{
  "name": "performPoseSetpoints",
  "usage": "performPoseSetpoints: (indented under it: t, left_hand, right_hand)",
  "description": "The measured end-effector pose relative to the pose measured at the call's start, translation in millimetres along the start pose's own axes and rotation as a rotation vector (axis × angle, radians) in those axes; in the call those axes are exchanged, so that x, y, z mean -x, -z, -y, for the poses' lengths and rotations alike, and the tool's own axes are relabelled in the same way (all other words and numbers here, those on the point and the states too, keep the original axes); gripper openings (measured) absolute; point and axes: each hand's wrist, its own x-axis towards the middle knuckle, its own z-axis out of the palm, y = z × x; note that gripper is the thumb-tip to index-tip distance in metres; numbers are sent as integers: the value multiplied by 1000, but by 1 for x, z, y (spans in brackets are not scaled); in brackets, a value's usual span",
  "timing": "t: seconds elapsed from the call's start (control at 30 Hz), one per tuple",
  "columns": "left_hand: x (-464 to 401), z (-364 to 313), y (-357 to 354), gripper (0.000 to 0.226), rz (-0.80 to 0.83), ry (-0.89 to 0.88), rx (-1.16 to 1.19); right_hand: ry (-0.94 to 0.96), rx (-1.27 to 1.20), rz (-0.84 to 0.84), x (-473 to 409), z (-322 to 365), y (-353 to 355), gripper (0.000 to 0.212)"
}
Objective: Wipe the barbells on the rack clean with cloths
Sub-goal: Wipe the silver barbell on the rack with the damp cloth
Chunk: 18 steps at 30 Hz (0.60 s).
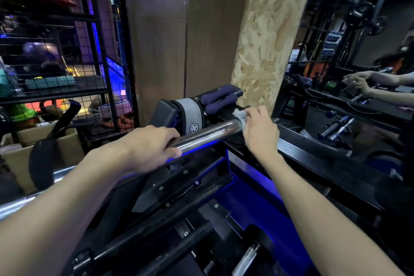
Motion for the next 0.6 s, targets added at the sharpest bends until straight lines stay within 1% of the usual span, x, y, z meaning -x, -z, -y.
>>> performPoseSetpoints:
  t: [0.07,0.13,0.2,0.27,0.3,0.37,0.4,0.43,0.47,0.5,0.6]
  left_hand:
    - [1,-2,0,25,-2,4,-1]
    - [1,-4,0,24,0,6,1]
    - [2,-5,-1,26,2,11,9]
    - [2,-6,-1,29,9,19,10]
    - [2,-7,0,30,10,23,7]
    - [3,-7,0,31,6,23,0]
    - [4,-7,1,30,4,21,0]
    - [4,-8,1,28,3,19,0]
    - [5,-8,1,25,1,15,-3]
    - [5,-8,1,24,-1,8,-10]
    - [4,-7,0,24,2,5,-32]
  right_hand:
    - [-174,-132,6,-9,-8,2,18]
    - [-262,-344,-83,-7,-3,4,16]
    - [-215,-518,-183,4,14,12,16]
    - [-17,-584,-228,23,35,19,17]
    - [120,-559,-218,33,45,21,19]
    - [370,-387,-120,49,60,17,22]
    - [457,-275,-76,52,62,11,23]
    - [497,-185,-53,51,63,4,23]
    - [489,-131,-47,48,59,-3,23]
    - [440,-100,-55,42,52,-10,24]
    - [216,-67,-75,18,13,-17,36]
